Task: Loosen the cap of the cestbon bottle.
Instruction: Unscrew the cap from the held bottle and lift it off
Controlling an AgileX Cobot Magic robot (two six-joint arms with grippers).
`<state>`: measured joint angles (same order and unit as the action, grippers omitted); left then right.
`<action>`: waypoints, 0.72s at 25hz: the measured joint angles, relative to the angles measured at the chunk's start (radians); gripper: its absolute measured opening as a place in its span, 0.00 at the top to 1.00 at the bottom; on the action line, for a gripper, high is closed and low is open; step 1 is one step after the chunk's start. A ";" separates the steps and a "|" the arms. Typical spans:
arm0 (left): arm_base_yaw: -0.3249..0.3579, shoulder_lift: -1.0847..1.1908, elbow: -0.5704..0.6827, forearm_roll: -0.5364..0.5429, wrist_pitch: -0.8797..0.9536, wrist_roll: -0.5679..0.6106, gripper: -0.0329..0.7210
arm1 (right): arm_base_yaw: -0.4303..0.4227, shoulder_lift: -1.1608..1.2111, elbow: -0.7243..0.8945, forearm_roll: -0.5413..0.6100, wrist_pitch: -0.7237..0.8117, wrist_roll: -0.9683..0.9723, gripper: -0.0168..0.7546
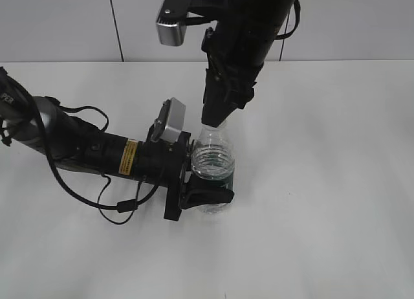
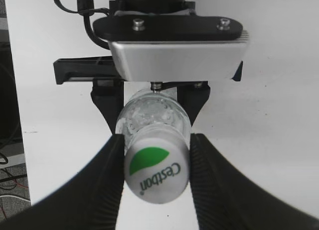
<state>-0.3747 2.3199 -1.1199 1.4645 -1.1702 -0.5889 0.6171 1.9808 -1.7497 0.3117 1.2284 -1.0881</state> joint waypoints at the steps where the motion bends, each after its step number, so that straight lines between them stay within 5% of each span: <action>1: 0.000 0.000 0.000 0.001 0.000 -0.001 0.43 | 0.000 0.000 0.000 0.000 0.000 -0.008 0.58; 18: 0.000 -0.001 0.000 0.012 -0.047 -0.008 0.43 | 0.002 -0.040 0.007 0.000 0.009 -0.048 0.59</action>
<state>-0.3747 2.3188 -1.1199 1.4762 -1.2176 -0.5970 0.6193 1.9412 -1.7424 0.3120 1.2377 -1.1363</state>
